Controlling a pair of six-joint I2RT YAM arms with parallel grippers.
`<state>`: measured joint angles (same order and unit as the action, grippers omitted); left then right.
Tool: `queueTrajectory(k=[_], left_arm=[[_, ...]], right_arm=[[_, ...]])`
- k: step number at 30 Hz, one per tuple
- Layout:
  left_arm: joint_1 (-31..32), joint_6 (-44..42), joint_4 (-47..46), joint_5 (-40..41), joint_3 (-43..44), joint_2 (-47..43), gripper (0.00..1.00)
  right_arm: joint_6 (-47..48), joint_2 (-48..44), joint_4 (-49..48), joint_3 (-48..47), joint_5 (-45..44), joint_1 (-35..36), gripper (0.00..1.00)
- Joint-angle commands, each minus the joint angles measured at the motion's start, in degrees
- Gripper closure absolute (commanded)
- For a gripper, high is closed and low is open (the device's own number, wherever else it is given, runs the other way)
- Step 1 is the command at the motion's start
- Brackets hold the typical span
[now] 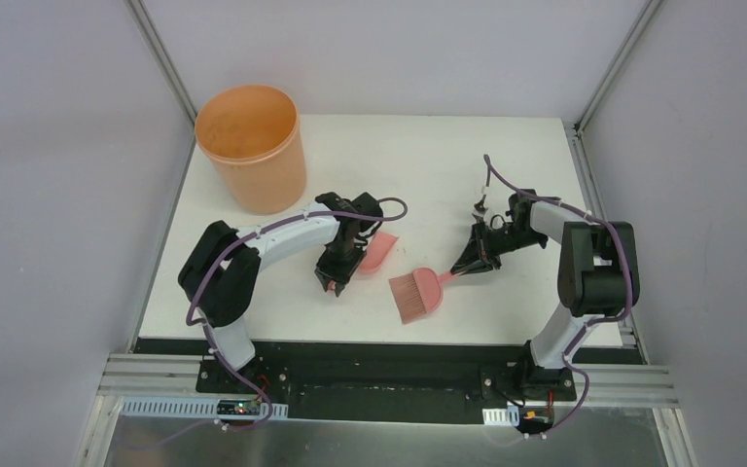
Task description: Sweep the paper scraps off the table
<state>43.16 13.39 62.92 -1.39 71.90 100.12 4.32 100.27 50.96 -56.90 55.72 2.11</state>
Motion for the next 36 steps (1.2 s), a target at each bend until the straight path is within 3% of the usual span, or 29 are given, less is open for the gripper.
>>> queueTrajectory(k=[1, 10, 12, 15, 22, 27, 32, 34, 36], left_arm=[[0.58, -1.19, -1.66, -0.23, 0.00, 0.80, 0.89], [0.61, -1.97, -1.26, -1.87, 0.71, 1.20, 0.85], [0.56, -2.41, -0.69, -0.91, 0.92, 0.01, 0.82], [0.61, -2.93, 0.98, -0.35, 1.93, -2.47, 0.65], [0.60, -3.20, 1.69, 0.13, 3.06, -13.59, 0.62], [0.61, -2.97, -8.07, 1.05, -3.40, -24.95, 0.59], [0.57, -4.41, -16.77, 2.03, -10.67, -31.79, 0.58], [0.61, -5.10, -19.92, 1.96, -13.24, -34.57, 0.58], [0.54, -5.34, -22.34, 3.56, -15.50, -37.38, 0.57]], right_arm=[[0.16, 0.79, 0.16, -1.79, -2.27, -0.22, 0.92], [0.13, 1.88, 0.43, -1.99, -2.24, -0.22, 0.92], [0.09, 1.92, 0.46, -1.96, -2.30, -0.23, 0.92], [0.00, 1.94, 0.43, -2.05, -2.55, -0.26, 0.91], [0.01, 1.94, 0.71, -2.16, -2.68, -0.24, 0.84], [-0.13, 1.30, 1.05, -2.74, -4.94, -0.25, 0.73], [-0.87, 0.40, 2.40, -5.05, -15.13, -0.26, 0.57], [0.24, 0.09, 3.77, -6.80, -18.64, -0.26, 0.45], [1.13, -1.35, 4.51, -7.59, -22.38, -0.24, 0.42]])
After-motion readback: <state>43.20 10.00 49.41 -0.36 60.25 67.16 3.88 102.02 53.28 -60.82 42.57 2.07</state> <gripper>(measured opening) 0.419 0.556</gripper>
